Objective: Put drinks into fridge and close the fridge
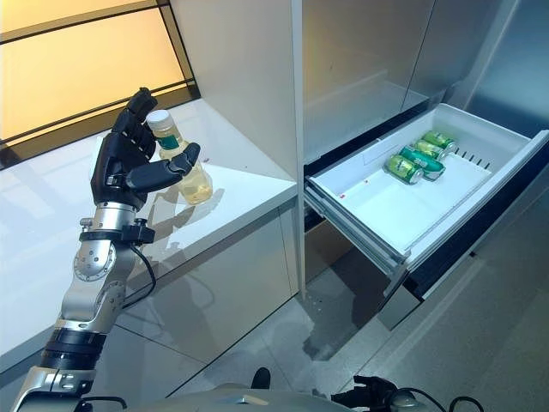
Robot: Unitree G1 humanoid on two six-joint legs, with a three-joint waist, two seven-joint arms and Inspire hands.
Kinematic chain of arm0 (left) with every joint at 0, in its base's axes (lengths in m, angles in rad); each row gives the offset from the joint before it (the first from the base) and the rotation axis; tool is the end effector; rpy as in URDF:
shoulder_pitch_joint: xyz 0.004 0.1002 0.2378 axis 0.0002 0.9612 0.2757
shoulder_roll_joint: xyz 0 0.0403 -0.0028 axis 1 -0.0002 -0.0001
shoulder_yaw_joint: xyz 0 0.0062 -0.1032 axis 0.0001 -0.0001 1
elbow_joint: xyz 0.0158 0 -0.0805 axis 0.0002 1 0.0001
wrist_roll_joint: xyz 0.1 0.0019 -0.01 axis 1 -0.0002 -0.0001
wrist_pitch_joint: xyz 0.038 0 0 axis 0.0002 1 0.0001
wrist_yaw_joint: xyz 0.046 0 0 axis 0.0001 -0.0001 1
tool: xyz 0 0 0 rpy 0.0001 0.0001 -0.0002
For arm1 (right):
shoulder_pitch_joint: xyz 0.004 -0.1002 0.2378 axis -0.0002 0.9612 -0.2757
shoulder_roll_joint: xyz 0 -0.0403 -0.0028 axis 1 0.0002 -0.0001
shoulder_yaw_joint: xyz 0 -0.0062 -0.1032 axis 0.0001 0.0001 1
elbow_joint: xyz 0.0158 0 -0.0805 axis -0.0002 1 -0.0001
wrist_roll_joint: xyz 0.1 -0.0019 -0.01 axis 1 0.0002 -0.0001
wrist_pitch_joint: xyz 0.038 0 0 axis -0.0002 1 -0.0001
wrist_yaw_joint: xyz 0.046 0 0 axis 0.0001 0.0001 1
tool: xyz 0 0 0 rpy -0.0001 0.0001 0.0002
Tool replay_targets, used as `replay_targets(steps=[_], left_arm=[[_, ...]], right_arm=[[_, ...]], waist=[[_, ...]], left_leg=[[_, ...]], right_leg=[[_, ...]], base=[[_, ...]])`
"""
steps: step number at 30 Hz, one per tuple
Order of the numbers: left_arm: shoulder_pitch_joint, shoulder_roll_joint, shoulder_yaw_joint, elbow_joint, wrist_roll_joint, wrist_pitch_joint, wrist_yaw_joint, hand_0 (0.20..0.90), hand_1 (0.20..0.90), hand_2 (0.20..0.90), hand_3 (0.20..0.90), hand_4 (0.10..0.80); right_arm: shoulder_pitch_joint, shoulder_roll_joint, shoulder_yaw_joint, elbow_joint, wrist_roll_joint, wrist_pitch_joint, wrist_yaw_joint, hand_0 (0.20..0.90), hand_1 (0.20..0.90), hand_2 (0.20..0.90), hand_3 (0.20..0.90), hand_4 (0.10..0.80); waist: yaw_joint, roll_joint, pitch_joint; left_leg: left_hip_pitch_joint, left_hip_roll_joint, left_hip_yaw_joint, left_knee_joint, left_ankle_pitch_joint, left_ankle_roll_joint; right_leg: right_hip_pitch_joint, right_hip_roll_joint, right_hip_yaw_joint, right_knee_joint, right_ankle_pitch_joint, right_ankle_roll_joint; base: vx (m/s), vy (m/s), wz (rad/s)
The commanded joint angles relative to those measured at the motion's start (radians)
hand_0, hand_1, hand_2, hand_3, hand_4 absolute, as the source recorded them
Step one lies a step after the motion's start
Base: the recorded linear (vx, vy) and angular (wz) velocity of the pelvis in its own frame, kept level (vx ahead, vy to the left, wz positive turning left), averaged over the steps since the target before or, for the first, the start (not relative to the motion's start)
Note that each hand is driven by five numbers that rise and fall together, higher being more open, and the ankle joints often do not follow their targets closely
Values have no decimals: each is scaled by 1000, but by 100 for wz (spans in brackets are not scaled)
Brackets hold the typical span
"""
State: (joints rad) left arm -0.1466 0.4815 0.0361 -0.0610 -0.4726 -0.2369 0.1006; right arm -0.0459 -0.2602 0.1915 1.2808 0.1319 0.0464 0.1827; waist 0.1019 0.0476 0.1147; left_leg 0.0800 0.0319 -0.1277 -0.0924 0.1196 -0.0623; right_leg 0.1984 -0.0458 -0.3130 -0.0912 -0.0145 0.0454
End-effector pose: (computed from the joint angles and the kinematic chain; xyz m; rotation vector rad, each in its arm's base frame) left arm 0.2259 0.2300 0.1207 -0.0185 -0.4483 0.0621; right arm 0.0773 -0.2303 -0.1141 -0.1186 1.3036 0.0686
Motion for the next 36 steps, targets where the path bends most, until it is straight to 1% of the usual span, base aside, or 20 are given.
replay_targets(steps=[1, 11, 16, 27, 33, 36], left_arm=[[-88, 45, 19, -64, 1, -58, 2, 900, 900, 900, 900, 800], [-119, 55, 3, 5, 30, -23, 76, 900, 900, 900, 900, 800], [-124, 58, 5, 35, 57, -21, 112, 900, 900, 900, 900, 800], [-159, 85, 12, 79, 124, -5, 198, 900, 900, 900, 900, 800], [-183, 108, 27, 109, 166, -30, 295, 900, 900, 900, 900, 800], [-189, 109, 34, 120, 159, -43, 307, 900, 900, 900, 900, 800]], right_arm=[[-7, -16, 12, -20, -27, 1, 5, 900, 900, 900, 900, 800], [3, -14, 12, -31, -28, 5, 6, 900, 900, 900, 900, 800], [6, -11, 12, -38, -30, 10, 5, 900, 900, 900, 900, 800], [17, -10, 12, -40, -37, 11, 6, 900, 900, 900, 900, 800], [22, -8, 17, -43, -37, 10, 5, 900, 900, 900, 900, 800], [23, -7, 20, -47, -34, 14, 2, 900, 900, 900, 900, 800]], waist=[[-4, -12, -24], [-29, -11, -27], [-37, -11, -28], [-54, -12, -32], [-61, -12, -35], [-63, -13, -35]], left_leg=[[46, -60, 115, 22, -138, 45], [62, -65, 129, 19, -148, 54], [68, -65, 135, 18, -152, 57], [79, -67, 148, 14, -159, 61], [82, -67, 151, 11, -161, 61], [83, -67, 151, 10, -162, 61]], right_leg=[[-43, 34, 55, 152, -135, -14], [-44, 38, 78, 151, -131, -8], [-43, 40, 87, 151, -131, -6], [-42, 45, 99, 150, -133, -5], [-42, 47, 104, 150, -134, -5], [-42, 47, 105, 151, -136, -6]], base=[[0, 0, 0], [5, 1, -3], [12, 2, -8], [10, 1, -4], [6, 0, -1], [0, 0, 0]])
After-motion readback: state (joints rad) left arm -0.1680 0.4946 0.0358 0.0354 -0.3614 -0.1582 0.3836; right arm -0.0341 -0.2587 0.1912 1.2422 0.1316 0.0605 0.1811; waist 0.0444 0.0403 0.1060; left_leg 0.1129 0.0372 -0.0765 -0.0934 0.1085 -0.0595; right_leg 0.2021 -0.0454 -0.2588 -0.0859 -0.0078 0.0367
